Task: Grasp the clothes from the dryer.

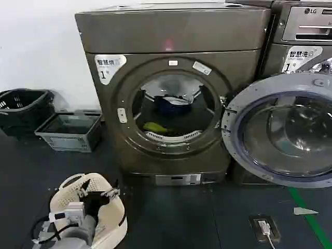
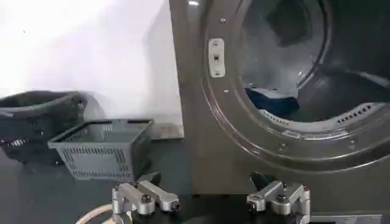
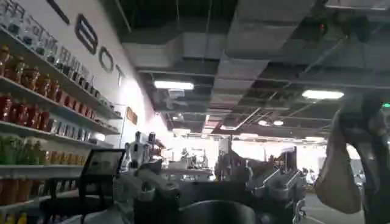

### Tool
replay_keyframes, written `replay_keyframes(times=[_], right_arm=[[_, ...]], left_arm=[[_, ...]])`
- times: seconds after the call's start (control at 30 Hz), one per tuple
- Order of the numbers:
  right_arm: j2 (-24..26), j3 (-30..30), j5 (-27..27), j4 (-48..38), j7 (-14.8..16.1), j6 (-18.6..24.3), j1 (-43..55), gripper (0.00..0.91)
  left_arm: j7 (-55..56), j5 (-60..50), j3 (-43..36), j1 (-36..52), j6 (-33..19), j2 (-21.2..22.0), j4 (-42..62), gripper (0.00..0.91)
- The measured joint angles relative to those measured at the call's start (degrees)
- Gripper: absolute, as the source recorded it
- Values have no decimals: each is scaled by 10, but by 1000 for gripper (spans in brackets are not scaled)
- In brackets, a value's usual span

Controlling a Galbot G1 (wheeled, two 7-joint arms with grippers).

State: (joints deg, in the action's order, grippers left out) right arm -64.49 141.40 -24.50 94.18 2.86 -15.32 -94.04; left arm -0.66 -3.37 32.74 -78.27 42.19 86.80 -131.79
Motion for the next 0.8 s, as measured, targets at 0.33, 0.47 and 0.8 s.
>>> replay_keyframes(times=[0.33, 0.47, 0.8], right_arm=[[-2, -16, 6, -5, -20, 18, -2, 907], [-1, -19, 6, -5, -29, 15, -3, 907], [0, -27, 6, 0, -41, 11, -1, 907]], left_arm=[[0, 1, 0, -5, 0, -3, -8, 907], [0, 1, 0, -3, 0, -5, -8, 907], [2, 2, -1, 1, 0, -7, -5, 907]])
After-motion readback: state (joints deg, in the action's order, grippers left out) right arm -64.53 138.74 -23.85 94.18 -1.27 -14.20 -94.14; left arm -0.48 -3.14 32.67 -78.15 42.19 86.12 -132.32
